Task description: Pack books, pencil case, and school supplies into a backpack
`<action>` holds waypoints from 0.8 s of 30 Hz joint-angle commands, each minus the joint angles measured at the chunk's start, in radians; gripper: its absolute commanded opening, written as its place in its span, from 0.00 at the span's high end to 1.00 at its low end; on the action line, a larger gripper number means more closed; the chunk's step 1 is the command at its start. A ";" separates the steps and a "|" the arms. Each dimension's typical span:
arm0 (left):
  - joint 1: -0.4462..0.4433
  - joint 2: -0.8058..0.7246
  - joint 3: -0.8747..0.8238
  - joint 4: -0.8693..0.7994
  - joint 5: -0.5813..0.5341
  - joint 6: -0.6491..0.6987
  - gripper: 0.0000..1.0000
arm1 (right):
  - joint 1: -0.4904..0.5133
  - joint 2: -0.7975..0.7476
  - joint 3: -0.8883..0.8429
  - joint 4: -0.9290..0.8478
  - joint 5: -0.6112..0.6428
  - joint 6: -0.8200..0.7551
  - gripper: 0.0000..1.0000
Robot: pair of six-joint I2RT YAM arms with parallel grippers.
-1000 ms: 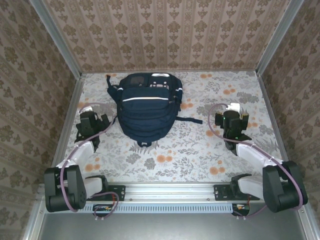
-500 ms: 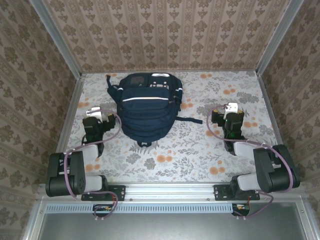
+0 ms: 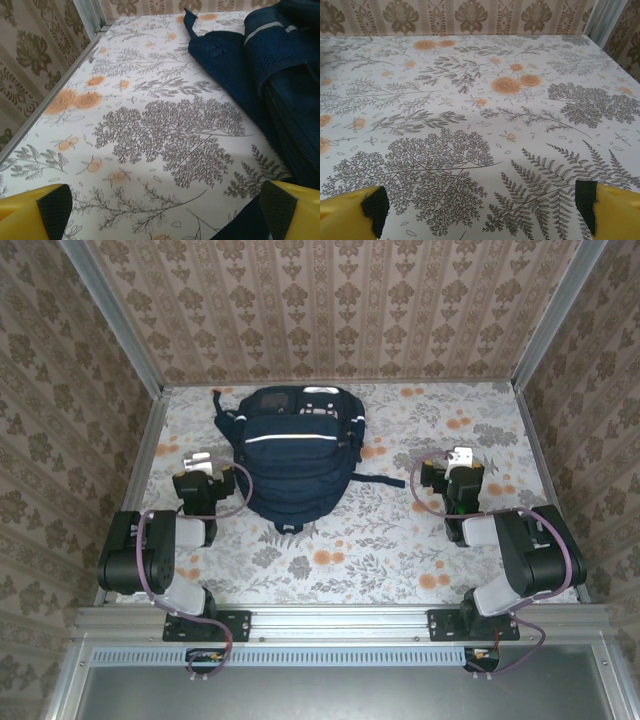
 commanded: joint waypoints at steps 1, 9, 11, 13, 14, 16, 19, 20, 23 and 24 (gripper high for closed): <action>-0.002 0.001 0.025 0.012 -0.048 0.022 0.00 | -0.012 0.009 0.019 0.016 0.024 0.030 0.00; -0.004 0.003 0.022 0.016 -0.022 0.036 0.00 | -0.012 0.010 0.018 0.013 0.024 0.030 0.00; -0.004 0.003 0.022 0.016 -0.023 0.035 0.00 | -0.011 0.009 0.019 0.013 0.024 0.030 0.00; 0.001 0.003 0.026 0.013 -0.016 0.032 0.00 | -0.012 0.009 0.020 0.013 0.024 0.030 0.00; 0.001 0.003 0.026 0.011 -0.015 0.032 0.00 | -0.012 0.009 0.020 0.011 0.023 0.030 0.00; 0.002 0.003 0.026 0.011 -0.014 0.030 0.00 | -0.012 0.010 0.020 0.012 0.024 0.029 0.00; 0.006 0.005 0.027 0.007 -0.009 0.030 0.00 | -0.011 0.009 0.020 0.012 0.023 0.030 0.00; 0.006 0.003 0.029 0.005 -0.010 0.028 0.00 | -0.012 0.009 0.020 0.011 0.024 0.030 0.00; 0.007 0.002 0.027 0.007 -0.009 0.027 0.00 | -0.012 0.008 0.018 0.013 0.023 0.030 0.00; 0.007 0.002 0.027 0.008 -0.008 0.027 0.00 | -0.012 0.007 0.017 0.017 0.022 0.030 0.00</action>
